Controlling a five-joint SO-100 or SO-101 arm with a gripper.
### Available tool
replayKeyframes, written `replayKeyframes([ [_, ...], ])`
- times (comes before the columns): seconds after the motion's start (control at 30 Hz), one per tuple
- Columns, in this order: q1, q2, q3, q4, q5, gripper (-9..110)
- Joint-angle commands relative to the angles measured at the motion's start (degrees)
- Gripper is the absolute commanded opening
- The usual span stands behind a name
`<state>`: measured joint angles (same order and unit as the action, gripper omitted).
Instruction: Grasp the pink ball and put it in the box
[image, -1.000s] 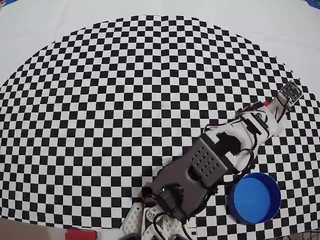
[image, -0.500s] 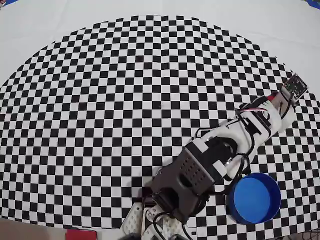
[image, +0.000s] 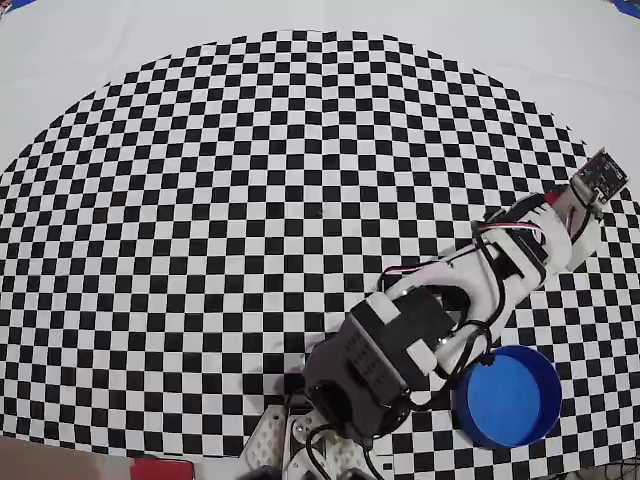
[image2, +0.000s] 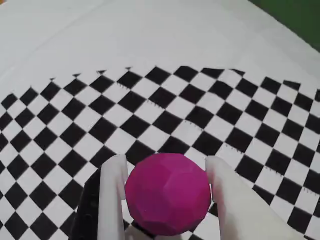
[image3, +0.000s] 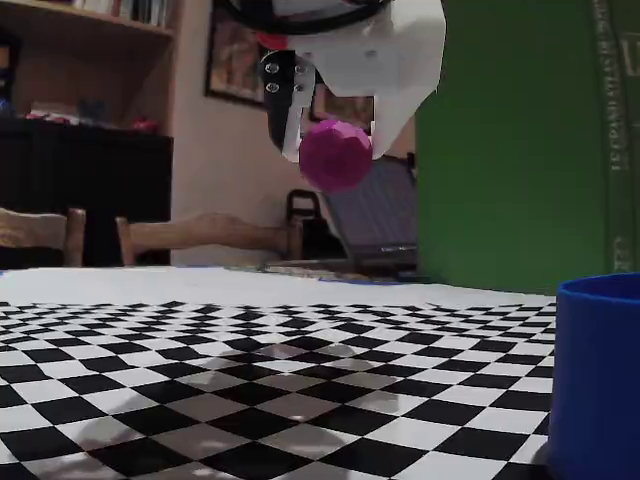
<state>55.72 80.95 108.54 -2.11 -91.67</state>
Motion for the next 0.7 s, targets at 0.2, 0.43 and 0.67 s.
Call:
replayKeyframes([
  [0.2, 1.2, 8.9, 3.7, 0.4, -0.4, 0],
  [0.43, 2.5, 13.3, 6.6, 0.4, -0.4, 0],
  [0.67, 4.8, 19.3, 11.1, 0.4, -0.4, 0],
])
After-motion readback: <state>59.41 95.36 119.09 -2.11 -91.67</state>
